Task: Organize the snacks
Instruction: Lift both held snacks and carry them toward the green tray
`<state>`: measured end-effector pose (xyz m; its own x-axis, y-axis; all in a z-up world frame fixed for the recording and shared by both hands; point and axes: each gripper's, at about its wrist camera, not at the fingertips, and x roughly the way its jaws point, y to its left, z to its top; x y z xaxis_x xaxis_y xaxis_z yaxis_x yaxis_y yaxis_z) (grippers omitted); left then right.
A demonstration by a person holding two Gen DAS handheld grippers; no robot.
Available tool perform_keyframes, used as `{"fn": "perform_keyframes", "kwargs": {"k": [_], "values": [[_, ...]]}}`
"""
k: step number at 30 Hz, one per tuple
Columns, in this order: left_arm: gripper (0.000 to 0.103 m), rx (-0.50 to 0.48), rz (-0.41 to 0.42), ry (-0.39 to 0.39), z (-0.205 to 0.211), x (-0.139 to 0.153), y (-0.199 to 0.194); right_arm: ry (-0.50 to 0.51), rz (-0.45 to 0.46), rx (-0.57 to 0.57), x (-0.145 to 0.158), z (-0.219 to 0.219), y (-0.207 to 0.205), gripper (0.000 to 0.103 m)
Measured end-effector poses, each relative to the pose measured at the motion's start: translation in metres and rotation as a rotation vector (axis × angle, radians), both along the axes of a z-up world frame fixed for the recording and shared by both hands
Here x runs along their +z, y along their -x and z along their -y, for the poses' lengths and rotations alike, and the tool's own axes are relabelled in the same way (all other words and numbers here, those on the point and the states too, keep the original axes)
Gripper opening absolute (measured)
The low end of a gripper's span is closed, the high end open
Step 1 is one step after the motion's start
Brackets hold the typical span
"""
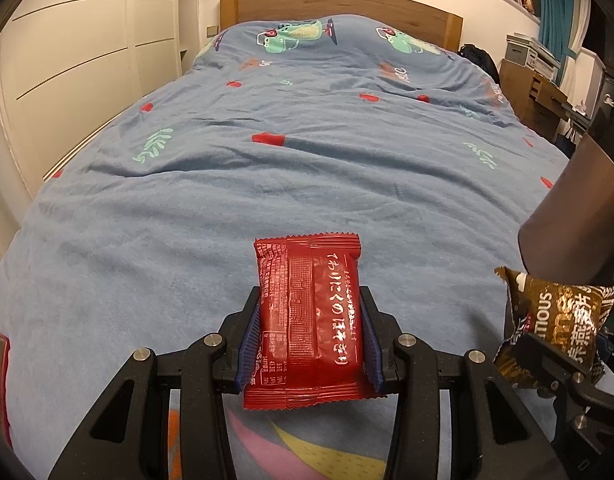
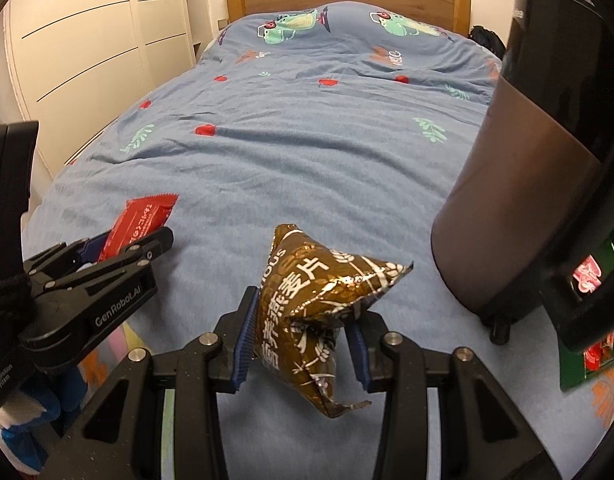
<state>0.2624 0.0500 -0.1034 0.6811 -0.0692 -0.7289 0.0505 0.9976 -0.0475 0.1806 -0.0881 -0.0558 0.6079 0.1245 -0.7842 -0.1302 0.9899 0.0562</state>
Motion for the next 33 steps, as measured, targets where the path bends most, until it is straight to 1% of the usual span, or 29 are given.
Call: {"fn": "perform_keyframes", "kwargs": {"k": [6,13,25,33], "values": [[0.039,0.0,0.003,-0.005,0.004,0.009,0.01,0.007,-0.016,0.004,0.001,0.006,0.014,0.014],[0.039,-0.013,0.012,-0.024,0.017,0.02,0.025,0.014,-0.027,0.008,0.011,0.019,0.032,0.013],[0.039,-0.064,-0.011,-0.042,0.043,0.04,0.067,0.017,-0.041,0.014,0.028,0.042,0.067,0.014],[0.039,-0.08,-0.04,-0.061,0.053,0.054,0.101,0.01,-0.048,0.018,0.038,0.052,0.101,0.014]]}}
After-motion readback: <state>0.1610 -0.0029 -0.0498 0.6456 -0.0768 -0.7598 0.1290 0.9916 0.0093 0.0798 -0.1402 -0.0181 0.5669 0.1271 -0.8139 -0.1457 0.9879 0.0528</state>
